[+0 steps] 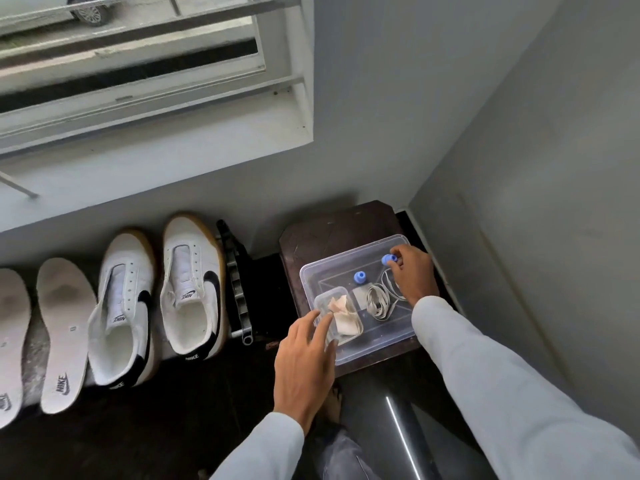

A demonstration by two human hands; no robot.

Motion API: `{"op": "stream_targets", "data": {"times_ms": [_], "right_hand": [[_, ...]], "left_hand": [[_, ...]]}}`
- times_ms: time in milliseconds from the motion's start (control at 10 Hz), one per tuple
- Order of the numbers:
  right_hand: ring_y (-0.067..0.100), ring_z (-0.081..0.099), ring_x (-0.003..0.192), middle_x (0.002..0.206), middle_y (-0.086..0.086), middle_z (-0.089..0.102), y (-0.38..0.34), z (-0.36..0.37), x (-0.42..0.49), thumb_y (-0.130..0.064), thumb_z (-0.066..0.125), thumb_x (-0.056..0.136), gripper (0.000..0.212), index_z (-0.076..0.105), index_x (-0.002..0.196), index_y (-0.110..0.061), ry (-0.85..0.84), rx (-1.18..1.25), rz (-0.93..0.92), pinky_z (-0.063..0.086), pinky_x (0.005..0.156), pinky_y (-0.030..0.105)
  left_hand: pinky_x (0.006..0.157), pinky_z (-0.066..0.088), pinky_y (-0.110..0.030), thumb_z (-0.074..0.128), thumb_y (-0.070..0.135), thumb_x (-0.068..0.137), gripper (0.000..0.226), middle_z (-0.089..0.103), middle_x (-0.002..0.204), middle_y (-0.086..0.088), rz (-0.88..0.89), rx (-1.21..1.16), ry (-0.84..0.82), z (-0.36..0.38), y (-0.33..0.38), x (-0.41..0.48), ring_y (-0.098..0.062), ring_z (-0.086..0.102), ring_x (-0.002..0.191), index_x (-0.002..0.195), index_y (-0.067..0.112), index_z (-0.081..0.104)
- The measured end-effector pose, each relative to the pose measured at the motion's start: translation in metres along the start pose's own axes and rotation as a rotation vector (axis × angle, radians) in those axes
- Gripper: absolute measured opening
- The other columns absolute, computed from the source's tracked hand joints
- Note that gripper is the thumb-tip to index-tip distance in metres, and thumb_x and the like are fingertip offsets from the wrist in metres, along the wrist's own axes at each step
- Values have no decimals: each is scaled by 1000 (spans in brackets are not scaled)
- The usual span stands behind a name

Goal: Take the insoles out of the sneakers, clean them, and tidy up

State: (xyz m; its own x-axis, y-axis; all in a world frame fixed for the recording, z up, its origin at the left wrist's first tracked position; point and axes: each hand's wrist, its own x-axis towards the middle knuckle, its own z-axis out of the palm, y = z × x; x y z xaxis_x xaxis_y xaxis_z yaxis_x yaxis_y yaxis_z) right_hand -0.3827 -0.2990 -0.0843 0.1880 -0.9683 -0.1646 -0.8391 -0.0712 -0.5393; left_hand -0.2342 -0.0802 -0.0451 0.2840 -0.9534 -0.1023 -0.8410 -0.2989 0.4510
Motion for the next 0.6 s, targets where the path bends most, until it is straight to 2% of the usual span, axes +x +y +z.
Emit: {"op": "stream_targets", "data": {"times_ms": [100,300,400,500,600], "right_hand": [[29,66,88,99,15,69,1,12,5,-9,66,89,12,66,98,-3,-32,-69,-30,52,73,30],[30,65,82,93,16,70,3,24,10,-11,65,89,9,67,93,-3,-20,-218,-92,40,64,25],[31,65,83,95,16,70,2,26,11,-10,65,89,9,67,94,-3,-47,-252,-92,42,64,27],[35,62,98,107,18,67,-1,25,8,-12,68,87,22,66,107,-2,-42,-281,-88,51,73,36],[37,54,107,113,19,63,-13,24,-4,-16,66,88,28,63,111,-1,45,-314,-134,50,82,45]], "left_hand": [[86,60,-35,72,29,87,49,62,133,-3,-28,20,-8,3,-8,-1,-22,62,119,133,20,59],[90,58,-34,66,31,91,45,59,136,0,-93,1,-2,1,-26,-8,-18,58,124,135,23,57],[92,56,-33,62,32,93,44,58,136,1,-120,-12,25,-4,-33,-12,-16,57,125,135,22,57],[95,56,-35,59,32,95,43,57,138,0,-110,-26,80,-9,-43,-14,-17,55,128,136,22,57],[102,51,-39,54,33,98,42,54,143,-3,-102,-7,113,-19,-52,-15,-20,51,134,137,20,55]]}}
